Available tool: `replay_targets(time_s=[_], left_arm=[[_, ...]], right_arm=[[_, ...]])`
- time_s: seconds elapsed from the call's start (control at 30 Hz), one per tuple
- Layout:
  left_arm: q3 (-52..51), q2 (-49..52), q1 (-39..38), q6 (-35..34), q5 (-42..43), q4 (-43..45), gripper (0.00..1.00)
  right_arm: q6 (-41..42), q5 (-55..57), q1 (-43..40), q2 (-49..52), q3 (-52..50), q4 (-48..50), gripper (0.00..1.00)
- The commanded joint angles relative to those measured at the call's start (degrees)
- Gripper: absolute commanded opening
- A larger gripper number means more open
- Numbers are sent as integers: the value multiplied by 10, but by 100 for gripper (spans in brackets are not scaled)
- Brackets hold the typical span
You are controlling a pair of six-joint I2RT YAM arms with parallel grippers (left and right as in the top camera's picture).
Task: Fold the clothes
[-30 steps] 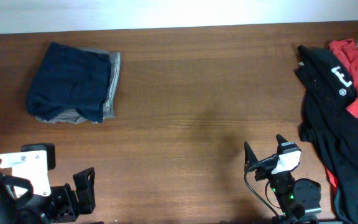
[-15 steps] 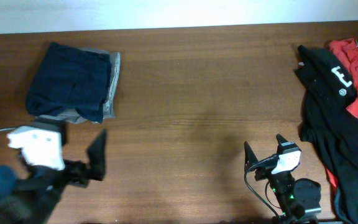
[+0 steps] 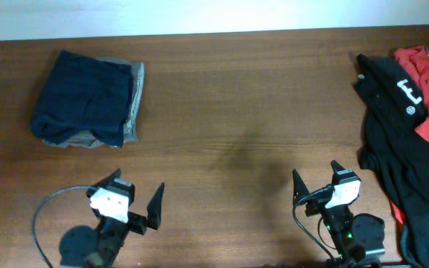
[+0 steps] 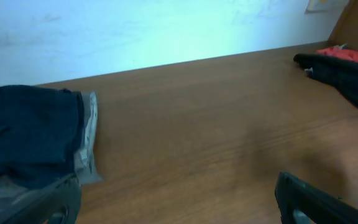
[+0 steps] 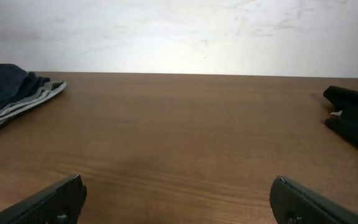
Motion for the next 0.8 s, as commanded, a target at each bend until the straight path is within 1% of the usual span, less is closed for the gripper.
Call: replay_targets(time_s=[0.0,0.1,0.2,0.43,0.77], left_arm=[[-76,-68,-3,0,9,36,99],[-127,-95,-3,0,12,85,99],[-166,-98,-4,0,20,134,99],[-196,-98,-11,0,19,164,99],[-197,-98,-12,0,19,165,99]], right_arm=[[8,-3,-4,-4,-4,-1,99],[8,-3,-4,-4,-4,-1,99],[8,-3,-4,-4,-4,-1,99],[8,-3,-4,-4,-4,-1,99],[8,-3,-4,-4,-4,-1,99]])
